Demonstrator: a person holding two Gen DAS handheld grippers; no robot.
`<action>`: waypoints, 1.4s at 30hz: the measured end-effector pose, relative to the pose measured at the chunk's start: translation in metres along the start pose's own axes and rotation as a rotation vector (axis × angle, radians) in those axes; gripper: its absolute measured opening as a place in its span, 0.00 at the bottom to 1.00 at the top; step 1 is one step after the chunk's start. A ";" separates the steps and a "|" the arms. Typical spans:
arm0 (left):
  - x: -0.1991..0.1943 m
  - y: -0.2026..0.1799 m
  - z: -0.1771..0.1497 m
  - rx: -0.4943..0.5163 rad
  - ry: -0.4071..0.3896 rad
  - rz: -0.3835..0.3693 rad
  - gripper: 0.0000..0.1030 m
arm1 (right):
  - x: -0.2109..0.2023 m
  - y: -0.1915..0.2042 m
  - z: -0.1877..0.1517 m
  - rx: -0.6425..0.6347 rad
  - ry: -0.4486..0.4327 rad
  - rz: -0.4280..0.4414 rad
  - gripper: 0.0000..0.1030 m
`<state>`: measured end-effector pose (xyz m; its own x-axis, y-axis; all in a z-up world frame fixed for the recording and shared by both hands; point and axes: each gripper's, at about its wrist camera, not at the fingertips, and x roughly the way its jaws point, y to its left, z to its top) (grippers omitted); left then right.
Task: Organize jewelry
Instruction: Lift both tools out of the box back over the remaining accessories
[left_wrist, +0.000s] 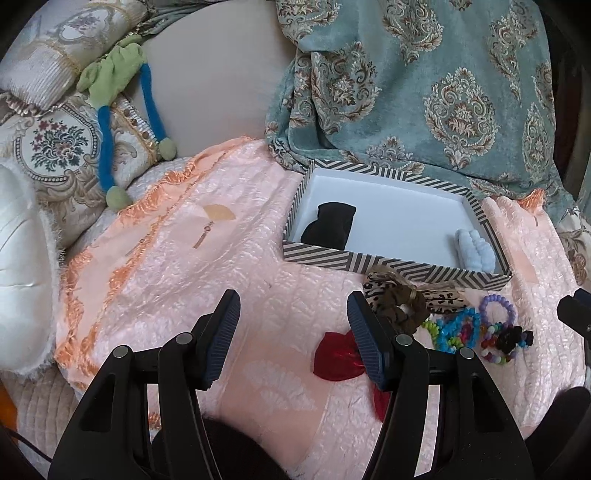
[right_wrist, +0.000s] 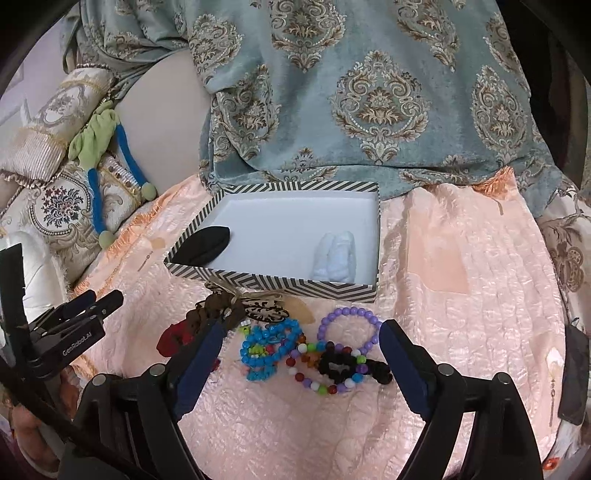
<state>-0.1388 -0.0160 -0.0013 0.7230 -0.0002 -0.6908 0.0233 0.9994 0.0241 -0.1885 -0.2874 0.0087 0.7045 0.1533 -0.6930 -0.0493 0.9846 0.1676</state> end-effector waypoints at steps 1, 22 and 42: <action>-0.001 0.001 0.000 -0.001 -0.003 0.002 0.59 | -0.001 0.001 0.000 -0.001 0.000 0.000 0.83; -0.024 -0.002 0.004 0.001 -0.046 -0.001 0.59 | -0.021 0.002 0.000 -0.016 -0.048 -0.022 0.83; -0.017 -0.004 0.004 -0.001 -0.023 -0.008 0.59 | -0.015 -0.008 0.000 -0.010 -0.029 -0.031 0.83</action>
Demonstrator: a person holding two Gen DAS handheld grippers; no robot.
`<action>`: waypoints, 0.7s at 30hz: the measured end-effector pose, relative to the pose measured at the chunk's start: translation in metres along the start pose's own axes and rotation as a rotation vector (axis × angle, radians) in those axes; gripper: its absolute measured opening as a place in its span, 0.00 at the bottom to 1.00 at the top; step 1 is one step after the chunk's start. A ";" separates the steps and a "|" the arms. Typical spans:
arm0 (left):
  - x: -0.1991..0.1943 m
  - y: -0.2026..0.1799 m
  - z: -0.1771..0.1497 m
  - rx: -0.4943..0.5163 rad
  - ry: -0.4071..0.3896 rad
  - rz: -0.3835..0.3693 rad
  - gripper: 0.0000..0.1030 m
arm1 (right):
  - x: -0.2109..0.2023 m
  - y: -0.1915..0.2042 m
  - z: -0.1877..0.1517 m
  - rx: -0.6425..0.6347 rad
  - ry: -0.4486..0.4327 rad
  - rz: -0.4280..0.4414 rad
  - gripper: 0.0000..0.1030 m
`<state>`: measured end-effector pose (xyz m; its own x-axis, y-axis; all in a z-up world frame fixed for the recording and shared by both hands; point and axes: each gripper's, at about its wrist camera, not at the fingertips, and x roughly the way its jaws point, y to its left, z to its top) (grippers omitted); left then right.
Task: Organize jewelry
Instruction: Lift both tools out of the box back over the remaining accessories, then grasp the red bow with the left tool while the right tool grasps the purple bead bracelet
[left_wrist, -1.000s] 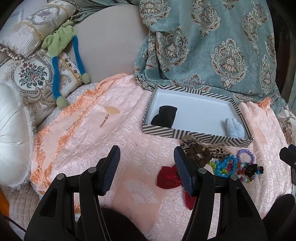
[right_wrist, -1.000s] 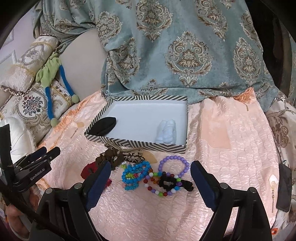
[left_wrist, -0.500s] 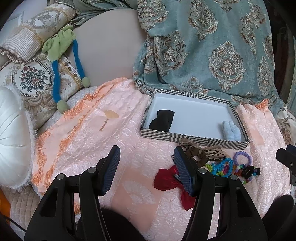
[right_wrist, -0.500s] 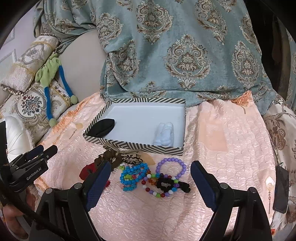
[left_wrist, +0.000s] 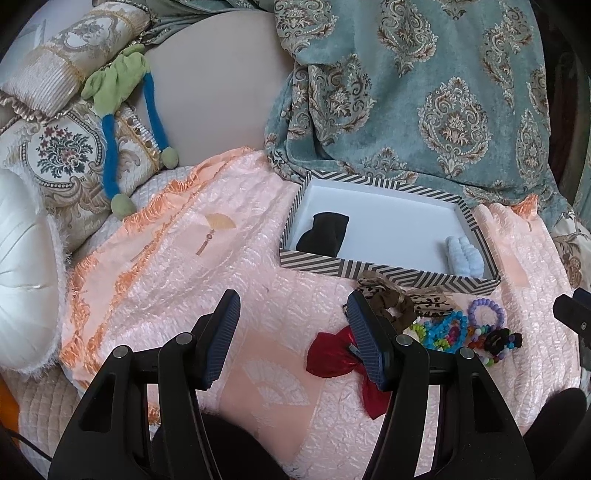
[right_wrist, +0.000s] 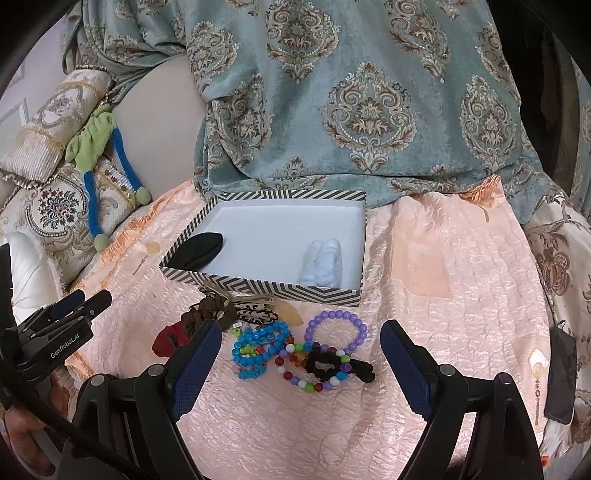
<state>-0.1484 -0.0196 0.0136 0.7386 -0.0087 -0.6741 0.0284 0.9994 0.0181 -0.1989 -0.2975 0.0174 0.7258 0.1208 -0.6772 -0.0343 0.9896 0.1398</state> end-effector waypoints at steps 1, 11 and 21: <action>0.001 0.001 0.000 -0.004 0.008 -0.005 0.59 | 0.001 0.000 0.000 0.001 0.002 0.000 0.83; 0.018 0.013 -0.004 -0.077 0.095 -0.090 0.59 | 0.014 -0.009 -0.006 0.008 0.031 0.014 0.83; 0.049 -0.013 -0.029 -0.013 0.235 -0.166 0.59 | 0.034 -0.039 -0.014 -0.007 0.078 -0.051 0.83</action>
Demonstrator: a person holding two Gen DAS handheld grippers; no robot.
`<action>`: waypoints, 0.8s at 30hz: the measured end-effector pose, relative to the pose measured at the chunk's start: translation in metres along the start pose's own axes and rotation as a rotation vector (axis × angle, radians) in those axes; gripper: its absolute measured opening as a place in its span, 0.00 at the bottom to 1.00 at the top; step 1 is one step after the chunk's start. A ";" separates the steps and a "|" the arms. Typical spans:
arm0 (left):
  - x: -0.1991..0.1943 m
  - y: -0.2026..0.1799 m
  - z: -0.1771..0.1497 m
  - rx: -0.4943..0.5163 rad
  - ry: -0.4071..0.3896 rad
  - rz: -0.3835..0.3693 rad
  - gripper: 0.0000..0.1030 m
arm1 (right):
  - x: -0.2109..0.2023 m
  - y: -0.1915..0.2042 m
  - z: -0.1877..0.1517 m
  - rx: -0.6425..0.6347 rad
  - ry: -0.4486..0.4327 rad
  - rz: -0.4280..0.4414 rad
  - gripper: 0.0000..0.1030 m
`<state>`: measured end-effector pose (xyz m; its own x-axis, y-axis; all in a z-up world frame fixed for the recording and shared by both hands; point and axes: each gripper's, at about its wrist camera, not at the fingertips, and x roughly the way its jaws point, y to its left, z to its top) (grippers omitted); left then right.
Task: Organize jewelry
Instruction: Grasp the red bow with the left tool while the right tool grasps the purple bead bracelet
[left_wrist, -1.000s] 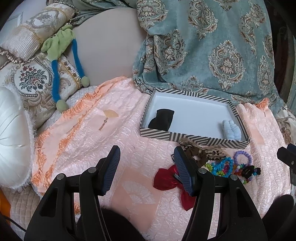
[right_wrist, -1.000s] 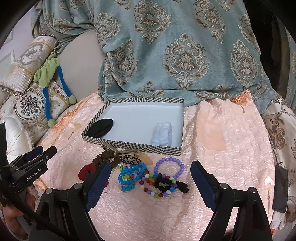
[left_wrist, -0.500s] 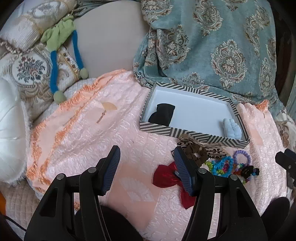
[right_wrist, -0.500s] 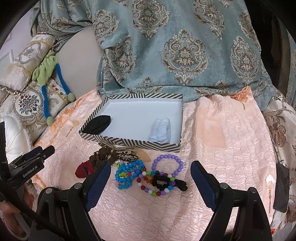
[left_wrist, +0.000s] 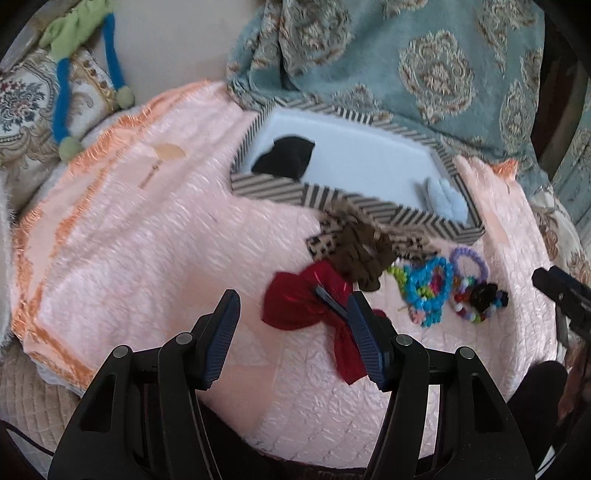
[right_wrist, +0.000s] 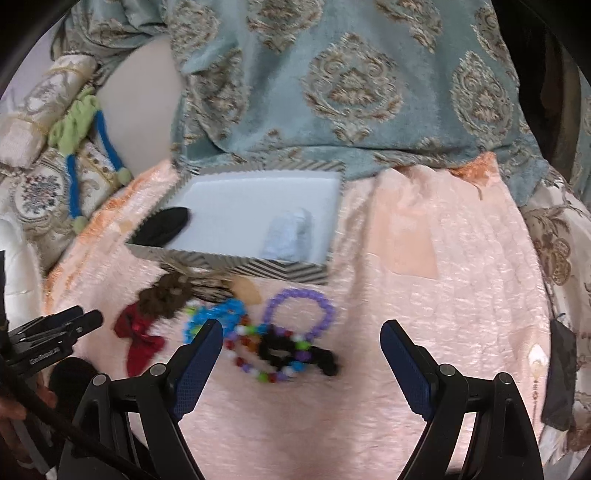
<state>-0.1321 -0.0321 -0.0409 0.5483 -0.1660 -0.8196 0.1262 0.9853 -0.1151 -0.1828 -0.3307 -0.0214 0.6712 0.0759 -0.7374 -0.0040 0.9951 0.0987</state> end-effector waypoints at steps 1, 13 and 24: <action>0.004 -0.001 0.000 -0.003 0.013 -0.003 0.59 | 0.003 -0.005 -0.001 0.006 0.007 -0.009 0.81; 0.047 -0.013 0.003 -0.050 0.107 -0.033 0.59 | 0.065 -0.025 0.011 0.002 0.118 0.006 0.55; 0.064 -0.019 0.005 -0.008 0.092 -0.022 0.29 | 0.100 -0.020 0.017 -0.076 0.129 0.015 0.08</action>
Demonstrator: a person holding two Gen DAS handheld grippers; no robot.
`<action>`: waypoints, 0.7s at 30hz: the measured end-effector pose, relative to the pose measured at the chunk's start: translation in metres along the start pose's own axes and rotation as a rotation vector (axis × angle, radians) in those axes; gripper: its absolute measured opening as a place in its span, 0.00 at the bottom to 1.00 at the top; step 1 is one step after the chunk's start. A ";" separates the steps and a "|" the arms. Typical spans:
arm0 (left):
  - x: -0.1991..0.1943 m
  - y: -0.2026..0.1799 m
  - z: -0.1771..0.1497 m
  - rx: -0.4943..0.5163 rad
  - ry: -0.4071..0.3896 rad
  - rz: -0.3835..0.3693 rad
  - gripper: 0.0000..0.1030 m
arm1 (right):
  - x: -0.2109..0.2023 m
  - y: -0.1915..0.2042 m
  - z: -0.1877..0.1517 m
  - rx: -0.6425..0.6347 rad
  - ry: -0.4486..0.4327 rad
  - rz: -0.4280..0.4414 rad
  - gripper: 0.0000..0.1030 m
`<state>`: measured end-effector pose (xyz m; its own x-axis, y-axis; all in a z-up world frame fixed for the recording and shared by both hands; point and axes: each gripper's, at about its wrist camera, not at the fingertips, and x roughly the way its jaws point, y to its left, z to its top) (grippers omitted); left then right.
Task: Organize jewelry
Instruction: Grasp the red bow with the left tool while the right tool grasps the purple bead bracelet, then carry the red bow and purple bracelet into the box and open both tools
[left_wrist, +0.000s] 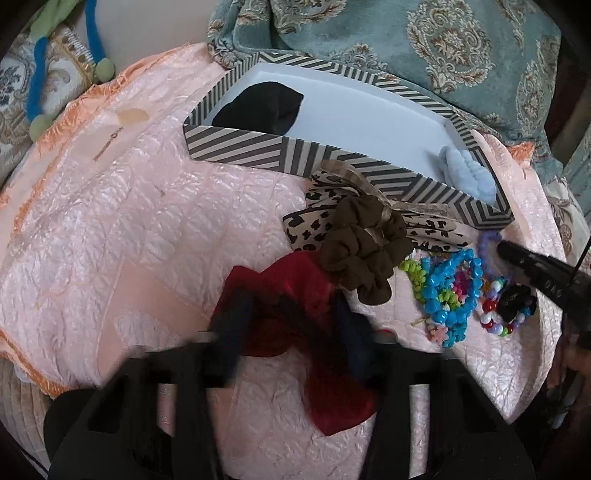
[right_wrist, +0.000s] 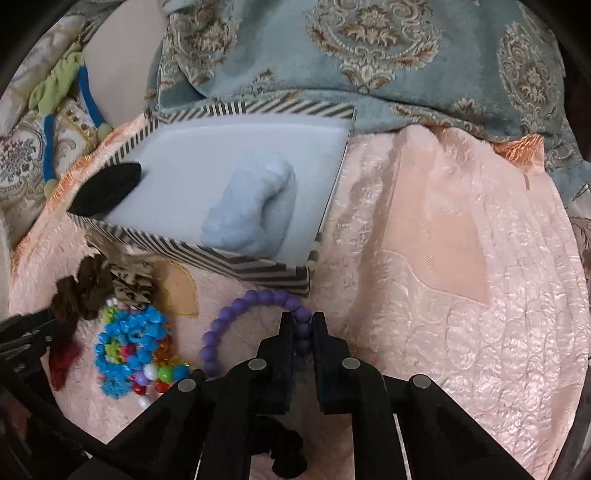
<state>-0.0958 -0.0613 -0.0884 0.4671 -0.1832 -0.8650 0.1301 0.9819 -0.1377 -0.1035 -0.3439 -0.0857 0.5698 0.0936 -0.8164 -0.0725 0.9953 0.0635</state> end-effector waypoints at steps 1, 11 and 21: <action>-0.002 0.001 -0.001 0.000 0.000 -0.014 0.27 | -0.003 0.000 0.001 0.006 -0.009 0.003 0.08; -0.052 0.020 0.001 -0.032 -0.075 -0.059 0.21 | -0.079 0.005 0.018 0.041 -0.161 0.080 0.08; -0.086 0.010 0.040 0.009 -0.192 -0.031 0.21 | -0.101 0.026 0.045 -0.006 -0.214 0.111 0.08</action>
<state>-0.1001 -0.0373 0.0039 0.6210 -0.2202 -0.7522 0.1542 0.9753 -0.1582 -0.1261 -0.3268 0.0238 0.7184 0.2055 -0.6646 -0.1487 0.9787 0.1418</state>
